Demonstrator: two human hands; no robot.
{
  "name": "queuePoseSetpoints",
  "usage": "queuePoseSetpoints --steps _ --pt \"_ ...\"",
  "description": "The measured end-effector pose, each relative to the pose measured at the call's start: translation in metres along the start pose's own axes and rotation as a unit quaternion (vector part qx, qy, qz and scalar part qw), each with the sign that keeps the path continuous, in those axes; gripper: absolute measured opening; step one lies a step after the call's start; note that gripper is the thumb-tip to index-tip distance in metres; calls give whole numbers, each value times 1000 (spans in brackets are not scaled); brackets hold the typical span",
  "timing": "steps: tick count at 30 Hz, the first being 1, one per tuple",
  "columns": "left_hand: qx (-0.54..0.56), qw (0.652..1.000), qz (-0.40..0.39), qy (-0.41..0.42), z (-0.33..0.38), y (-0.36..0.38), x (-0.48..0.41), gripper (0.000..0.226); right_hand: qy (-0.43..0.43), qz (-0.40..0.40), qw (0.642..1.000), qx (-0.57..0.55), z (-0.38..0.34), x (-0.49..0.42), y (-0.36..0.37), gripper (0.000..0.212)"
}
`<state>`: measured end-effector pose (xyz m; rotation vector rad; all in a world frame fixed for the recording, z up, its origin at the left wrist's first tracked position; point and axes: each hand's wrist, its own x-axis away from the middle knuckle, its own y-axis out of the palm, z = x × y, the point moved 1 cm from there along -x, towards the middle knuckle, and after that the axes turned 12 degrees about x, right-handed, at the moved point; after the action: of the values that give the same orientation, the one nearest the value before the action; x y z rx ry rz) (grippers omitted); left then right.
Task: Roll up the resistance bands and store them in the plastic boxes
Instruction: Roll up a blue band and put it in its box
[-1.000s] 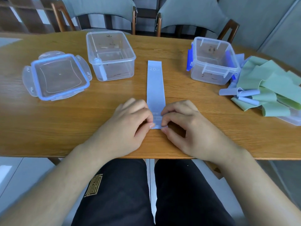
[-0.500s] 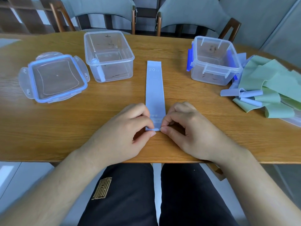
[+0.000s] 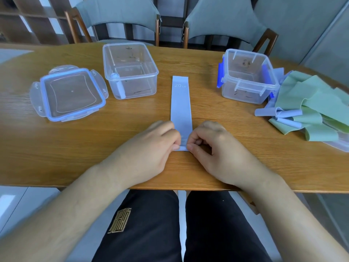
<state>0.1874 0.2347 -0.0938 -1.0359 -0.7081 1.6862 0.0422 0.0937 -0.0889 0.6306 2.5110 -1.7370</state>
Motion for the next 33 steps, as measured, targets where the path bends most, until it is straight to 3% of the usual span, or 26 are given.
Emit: queuePoseSetpoints --steps 7,11,16,21,33 --pt "-18 999 45 11 4 4 6 27 -29 92 991 97 -10 9 12 8" --pt "-2 999 46 10 4 0 11 20 -45 73 993 86 -9 14 5 9" --pt "-29 998 47 11 3 -1 4 31 -37 76 992 94 -4 8 5 14" --pt "-45 998 40 21 4 -1 2 14 -15 112 987 113 -6 4 12 17" --pt "15 999 49 -7 -1 0 2 26 -22 106 988 109 -6 3 10 15"
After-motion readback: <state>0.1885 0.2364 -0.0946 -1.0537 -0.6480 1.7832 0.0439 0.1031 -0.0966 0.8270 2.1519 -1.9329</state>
